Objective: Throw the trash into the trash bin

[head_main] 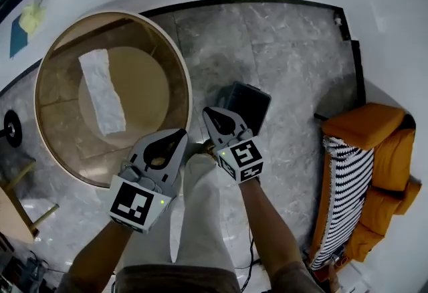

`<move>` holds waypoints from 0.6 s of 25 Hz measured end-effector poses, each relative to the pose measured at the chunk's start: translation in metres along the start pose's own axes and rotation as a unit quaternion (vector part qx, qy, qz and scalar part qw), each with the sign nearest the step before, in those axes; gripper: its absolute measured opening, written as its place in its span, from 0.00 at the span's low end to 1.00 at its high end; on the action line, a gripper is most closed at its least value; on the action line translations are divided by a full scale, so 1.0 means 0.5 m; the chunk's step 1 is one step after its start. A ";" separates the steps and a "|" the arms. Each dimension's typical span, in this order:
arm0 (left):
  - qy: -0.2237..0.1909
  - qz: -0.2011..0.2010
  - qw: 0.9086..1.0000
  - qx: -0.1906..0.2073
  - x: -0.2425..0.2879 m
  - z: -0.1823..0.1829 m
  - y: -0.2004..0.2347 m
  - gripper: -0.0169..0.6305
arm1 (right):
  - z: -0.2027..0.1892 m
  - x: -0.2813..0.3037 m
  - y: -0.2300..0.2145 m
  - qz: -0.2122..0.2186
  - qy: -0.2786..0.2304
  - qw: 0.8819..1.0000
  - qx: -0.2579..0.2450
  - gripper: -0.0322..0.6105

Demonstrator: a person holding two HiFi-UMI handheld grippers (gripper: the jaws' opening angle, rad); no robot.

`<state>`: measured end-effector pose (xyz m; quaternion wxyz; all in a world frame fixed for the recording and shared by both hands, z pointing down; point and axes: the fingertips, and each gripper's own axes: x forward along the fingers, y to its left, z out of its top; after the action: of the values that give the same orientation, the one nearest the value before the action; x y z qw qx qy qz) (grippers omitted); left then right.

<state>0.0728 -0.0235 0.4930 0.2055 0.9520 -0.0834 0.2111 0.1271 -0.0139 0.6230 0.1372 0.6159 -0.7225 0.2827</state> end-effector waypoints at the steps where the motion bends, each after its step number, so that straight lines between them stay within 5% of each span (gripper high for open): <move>1: -0.003 0.011 1.000 -0.006 -0.017 -0.001 0.019 0.06 | 0.012 0.020 0.022 0.012 0.000 1.000 -0.007 0.08; 7: -0.028 0.087 0.996 -0.016 -0.117 -0.012 0.153 0.06 | 0.078 0.146 0.155 0.099 0.009 0.994 -0.054 0.08; 15: -0.067 0.196 0.975 -0.079 -0.257 -0.046 0.267 0.06 | 0.104 0.261 0.316 0.201 0.036 0.971 -0.128 0.08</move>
<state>-0.0837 -0.1250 0.5036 0.2284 0.9099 -0.2980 0.1762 -0.0444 -0.1371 0.6149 0.1812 0.4247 -0.8563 0.2315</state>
